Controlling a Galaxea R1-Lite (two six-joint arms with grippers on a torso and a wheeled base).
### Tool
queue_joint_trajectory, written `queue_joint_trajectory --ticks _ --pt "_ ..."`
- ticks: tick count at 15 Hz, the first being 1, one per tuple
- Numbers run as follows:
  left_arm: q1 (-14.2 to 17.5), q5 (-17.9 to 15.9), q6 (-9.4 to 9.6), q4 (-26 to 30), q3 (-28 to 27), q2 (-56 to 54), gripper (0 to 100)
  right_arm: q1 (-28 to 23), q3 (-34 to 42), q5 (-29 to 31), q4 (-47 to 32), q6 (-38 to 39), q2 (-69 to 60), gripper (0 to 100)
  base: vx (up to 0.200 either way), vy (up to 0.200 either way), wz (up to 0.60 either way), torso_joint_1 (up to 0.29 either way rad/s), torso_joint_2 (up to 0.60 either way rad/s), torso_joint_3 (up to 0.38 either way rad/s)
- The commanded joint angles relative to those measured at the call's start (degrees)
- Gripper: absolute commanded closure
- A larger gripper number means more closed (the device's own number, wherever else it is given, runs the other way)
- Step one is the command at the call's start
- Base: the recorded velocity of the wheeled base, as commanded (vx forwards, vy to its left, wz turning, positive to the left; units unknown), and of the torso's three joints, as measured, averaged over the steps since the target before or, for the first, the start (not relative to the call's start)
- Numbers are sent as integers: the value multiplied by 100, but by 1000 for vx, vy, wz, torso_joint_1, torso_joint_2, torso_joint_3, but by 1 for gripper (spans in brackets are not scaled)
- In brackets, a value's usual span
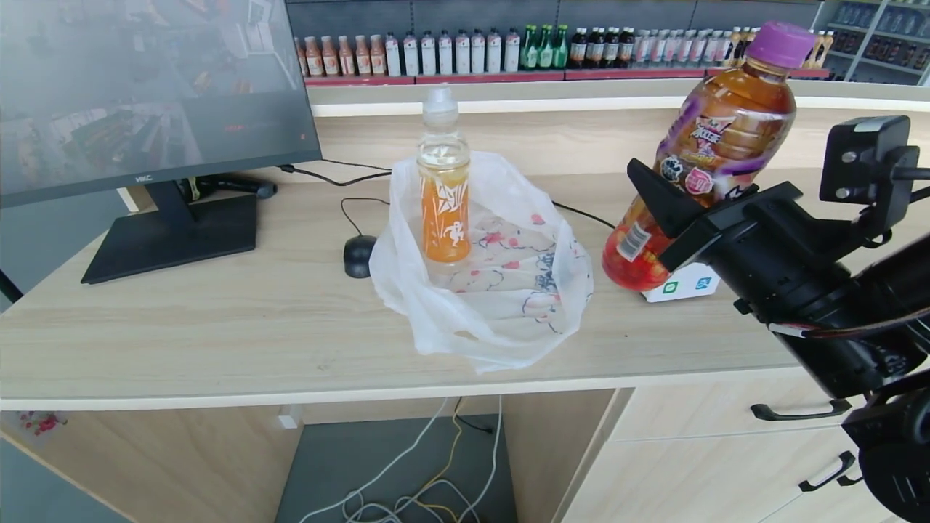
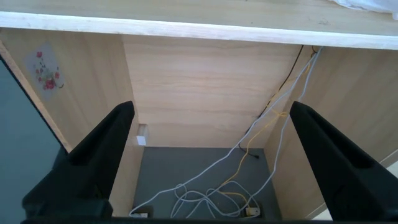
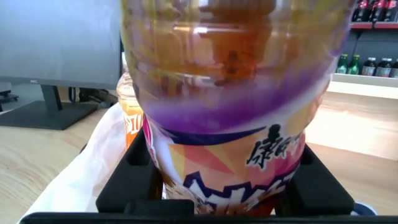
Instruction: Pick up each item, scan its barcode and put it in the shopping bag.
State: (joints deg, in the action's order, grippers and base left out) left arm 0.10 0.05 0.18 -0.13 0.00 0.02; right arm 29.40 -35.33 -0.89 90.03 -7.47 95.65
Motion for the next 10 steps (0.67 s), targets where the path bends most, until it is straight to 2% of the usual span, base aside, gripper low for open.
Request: queue_joint_trajectory --ticks 1,3,10 --pt "-1 4 -1 -4 0 -2 0 4 -79 -8 -3 0 15 100 0 0 0 0 0 0" --pt "-1 4 -1 -4 0 -2 0 -145 -255 -16 -3 -9 68 100 0 0 0 0 0 0" --pt "-1 4 -1 -4 0 -2 0 -172 -1073 -8 -3 0 718 100 0 0 0 0 0 0"
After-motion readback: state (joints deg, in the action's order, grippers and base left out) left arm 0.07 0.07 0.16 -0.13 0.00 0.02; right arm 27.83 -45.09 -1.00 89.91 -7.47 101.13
